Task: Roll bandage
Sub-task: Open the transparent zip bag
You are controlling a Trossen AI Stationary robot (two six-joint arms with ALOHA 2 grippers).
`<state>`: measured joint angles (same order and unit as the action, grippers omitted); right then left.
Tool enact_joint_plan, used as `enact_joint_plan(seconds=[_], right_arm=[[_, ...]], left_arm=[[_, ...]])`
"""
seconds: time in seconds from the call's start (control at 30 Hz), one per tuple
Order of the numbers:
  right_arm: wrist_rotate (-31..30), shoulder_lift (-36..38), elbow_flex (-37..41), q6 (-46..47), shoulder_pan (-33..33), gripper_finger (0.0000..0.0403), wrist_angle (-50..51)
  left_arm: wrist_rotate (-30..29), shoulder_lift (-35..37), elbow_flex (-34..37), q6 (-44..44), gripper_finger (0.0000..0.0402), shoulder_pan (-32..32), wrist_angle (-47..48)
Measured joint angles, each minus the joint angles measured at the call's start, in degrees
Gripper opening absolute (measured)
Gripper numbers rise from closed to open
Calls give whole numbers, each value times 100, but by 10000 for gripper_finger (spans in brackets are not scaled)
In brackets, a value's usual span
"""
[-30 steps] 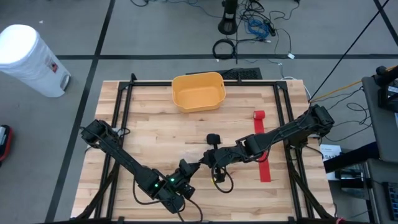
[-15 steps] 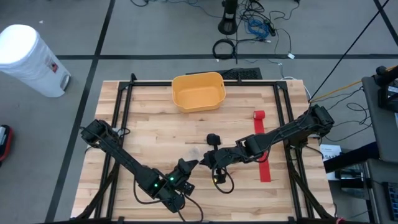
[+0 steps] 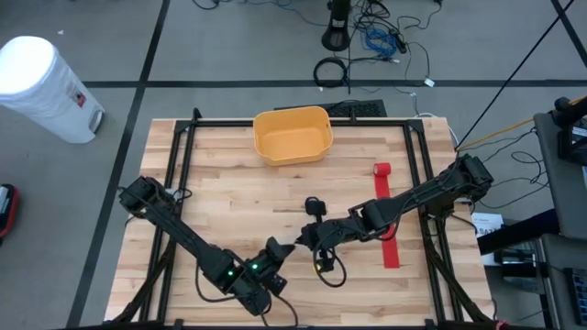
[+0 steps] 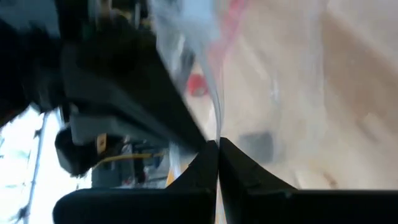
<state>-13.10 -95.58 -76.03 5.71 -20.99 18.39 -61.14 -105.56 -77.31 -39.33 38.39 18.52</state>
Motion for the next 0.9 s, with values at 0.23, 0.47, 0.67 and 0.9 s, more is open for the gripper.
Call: enact_joint_plan(seconds=[0.23,0.47,0.67,0.9], right_arm=[[-61,95,0,-20,2,0,36],[-58,131,0,-19,4,0,70],[-40,132,0,-37,0,0,98],[-44,132,1,-80,4,0,117]], left_arm=[[402,0,-292,144,6,186,-3],[936,0,-462,286,6,310,0],[1509,0,-587,309,6,343,-10],[1288,0,-628,308,6,350,-310]])
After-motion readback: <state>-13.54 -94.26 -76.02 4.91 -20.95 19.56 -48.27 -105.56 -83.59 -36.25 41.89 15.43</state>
